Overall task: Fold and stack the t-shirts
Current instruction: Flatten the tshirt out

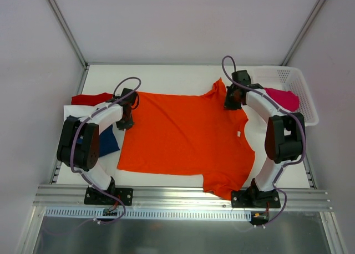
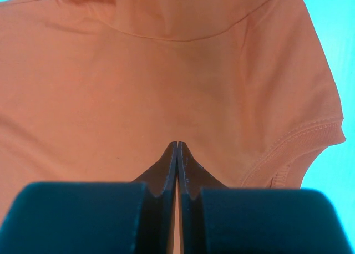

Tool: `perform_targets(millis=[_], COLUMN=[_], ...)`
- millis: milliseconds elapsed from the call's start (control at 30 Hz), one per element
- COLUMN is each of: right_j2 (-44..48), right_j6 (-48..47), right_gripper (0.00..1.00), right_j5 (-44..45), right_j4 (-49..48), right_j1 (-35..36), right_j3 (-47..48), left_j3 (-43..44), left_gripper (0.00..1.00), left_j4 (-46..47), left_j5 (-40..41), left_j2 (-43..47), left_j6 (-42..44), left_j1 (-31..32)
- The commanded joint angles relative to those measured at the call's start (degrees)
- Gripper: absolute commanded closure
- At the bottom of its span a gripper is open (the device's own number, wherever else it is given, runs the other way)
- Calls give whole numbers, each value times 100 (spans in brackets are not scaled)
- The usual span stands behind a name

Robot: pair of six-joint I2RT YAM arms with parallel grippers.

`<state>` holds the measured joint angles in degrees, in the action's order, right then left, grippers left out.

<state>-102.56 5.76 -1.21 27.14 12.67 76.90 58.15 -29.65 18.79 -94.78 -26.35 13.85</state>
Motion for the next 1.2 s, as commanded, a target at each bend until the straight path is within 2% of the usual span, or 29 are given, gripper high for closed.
perform_targets(millis=[0,167,267,300,333,400,533,567,633,667,733,800,900,933,1033,1167], right_j2=[377,342,124,27,-200,-465,-1212,-1527,-1862,-2038,-2495,-2907,-3233,-3296,-3611,-3937], right_j6=[22,13,-40,-66,-110,-128,-180,-172,-224,-250,-303,-382,-435,-427,-444,-470], right_gripper=[99,99,100,99,97,93,82,80,78,76,69,68,60,52,40,34], right_j5=[86,306,376,394,402,385,280,297,315,376,438,517,605,605,587,526], right_j4=[-24,-59,-138,-130,-51,81,353,423,722,827,1135,1424,1488,1488,1540,1558], right_j1=[17,25,17,8,8,-1,-10,-10,-18,-27,-62,-89,-168,-238,-369,-528], right_j3=[-26,9,288,429,761,1141,2142,2597,3117,3634,4093,4707,5122,5228,5693,6161], left_j3=[91,381,714,881,1056,1268,1935,2233,2585,2857,3165,3325,3580,3702,3975,4274], left_gripper=[83,85,82,77,60,41,19,9,4,2,1,1,1,1,1,1], left_j4=[-234,55,398,485,669,776,855,856,838,821,794,742,724,732,715,697], left_j5=[643,-75,-603,-787,-850,-894,-956,-947,-1130,-1201,-1315,-1281,-1184,-1193,-1254,-1299], left_j2=[328,671,716,707,655,532,-213,-390,-968,-1146,-1593,-1850,-2324,-2404,-2684,-2940], left_j6=[-151,-213,-81,32,85,269,472,499,552,543,534,534,587,596,622,631], left_j1=[30,39,48,57,48,57,39,39,22,-13,-22,-49,-110,-136,-242,-374])
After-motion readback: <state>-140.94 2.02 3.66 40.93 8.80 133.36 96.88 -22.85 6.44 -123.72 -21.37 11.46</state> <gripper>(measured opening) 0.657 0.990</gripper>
